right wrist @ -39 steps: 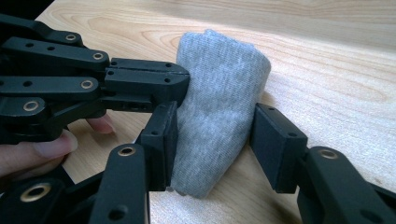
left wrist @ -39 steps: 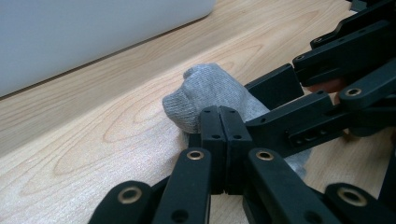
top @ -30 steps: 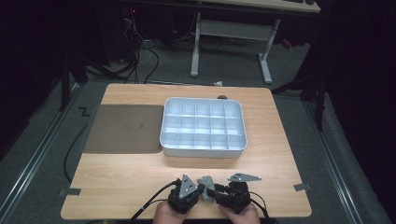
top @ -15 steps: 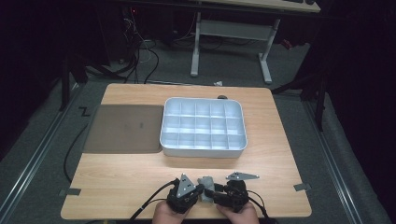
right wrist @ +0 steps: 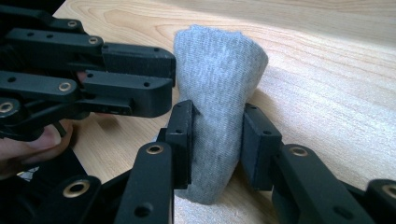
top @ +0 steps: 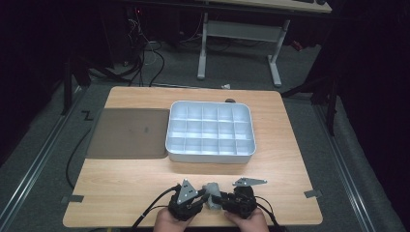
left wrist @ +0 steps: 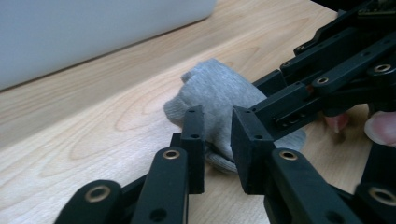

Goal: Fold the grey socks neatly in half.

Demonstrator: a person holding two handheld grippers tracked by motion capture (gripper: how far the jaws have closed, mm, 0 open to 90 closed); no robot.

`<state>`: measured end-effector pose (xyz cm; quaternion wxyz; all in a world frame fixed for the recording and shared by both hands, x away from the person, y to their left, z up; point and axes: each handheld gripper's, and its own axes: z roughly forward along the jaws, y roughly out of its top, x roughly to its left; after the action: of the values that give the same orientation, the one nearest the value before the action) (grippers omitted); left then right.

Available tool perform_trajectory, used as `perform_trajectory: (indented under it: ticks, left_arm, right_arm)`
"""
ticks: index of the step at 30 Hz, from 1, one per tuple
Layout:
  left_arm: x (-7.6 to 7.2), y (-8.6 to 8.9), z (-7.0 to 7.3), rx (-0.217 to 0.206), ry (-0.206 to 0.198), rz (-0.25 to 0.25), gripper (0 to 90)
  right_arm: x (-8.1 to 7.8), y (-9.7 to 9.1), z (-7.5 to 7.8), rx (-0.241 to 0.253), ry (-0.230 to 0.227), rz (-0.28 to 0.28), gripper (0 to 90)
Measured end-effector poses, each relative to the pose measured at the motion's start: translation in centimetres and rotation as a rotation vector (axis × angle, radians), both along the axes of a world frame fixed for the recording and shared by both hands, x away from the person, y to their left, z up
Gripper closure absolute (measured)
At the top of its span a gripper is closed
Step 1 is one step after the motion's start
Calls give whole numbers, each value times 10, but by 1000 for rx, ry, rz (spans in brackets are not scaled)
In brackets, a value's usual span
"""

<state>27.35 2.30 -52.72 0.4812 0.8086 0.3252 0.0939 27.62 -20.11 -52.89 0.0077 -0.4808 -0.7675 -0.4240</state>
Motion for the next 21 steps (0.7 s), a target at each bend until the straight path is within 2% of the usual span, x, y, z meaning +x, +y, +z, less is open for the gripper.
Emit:
perform_trajectory:
  ticks: [4,7,11,13,17,19,21]
  left_arm:
    - [1,3,1,-3,-4,11,705]
    - [0,7,6,-5,0,-11,727]
    - [-2,22,18,5,-44,2,717]
    - [-1,34,24,13,-62,15,709]
    - [2,57,28,47,-105,65,696]
    - [4,69,27,54,-107,91,698]
    - [5,79,24,42,-105,121,698]
  right_arm:
    - [0,0,0,-2,-4,5,690]
    - [0,0,0,-1,-14,5,710]
    - [0,1,2,-11,-15,5,715]
    - [0,2,3,-26,-24,9,717]
    - [0,2,7,-87,-63,-9,719]
    - [-1,2,8,-116,-90,-16,719]
    - [0,1,10,-138,-97,-13,719]
